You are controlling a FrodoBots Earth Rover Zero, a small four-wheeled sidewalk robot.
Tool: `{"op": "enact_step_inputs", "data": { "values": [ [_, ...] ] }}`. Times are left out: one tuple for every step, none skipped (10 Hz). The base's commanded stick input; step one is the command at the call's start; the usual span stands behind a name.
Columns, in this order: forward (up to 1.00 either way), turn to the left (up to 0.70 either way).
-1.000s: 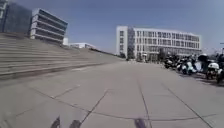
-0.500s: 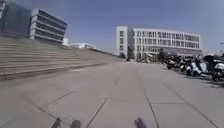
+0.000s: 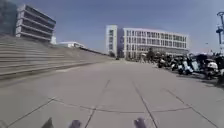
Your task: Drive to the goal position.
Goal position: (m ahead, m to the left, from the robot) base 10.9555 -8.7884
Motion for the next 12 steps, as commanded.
{"op": "enact_step_inputs", "data": {
  "values": [
    [0.70,-0.28],
    [0.70,-0.04],
    [0.70,0.00],
    [0.70,0.00],
    [0.70,0.00],
    [0.70,0.00],
    [0.70,0.00],
    [0.70,0.00],
    [0.70,0.00],
    [0.70,0.00],
    [0.70,0.00],
    [0.70,0.00]
  ]
}}
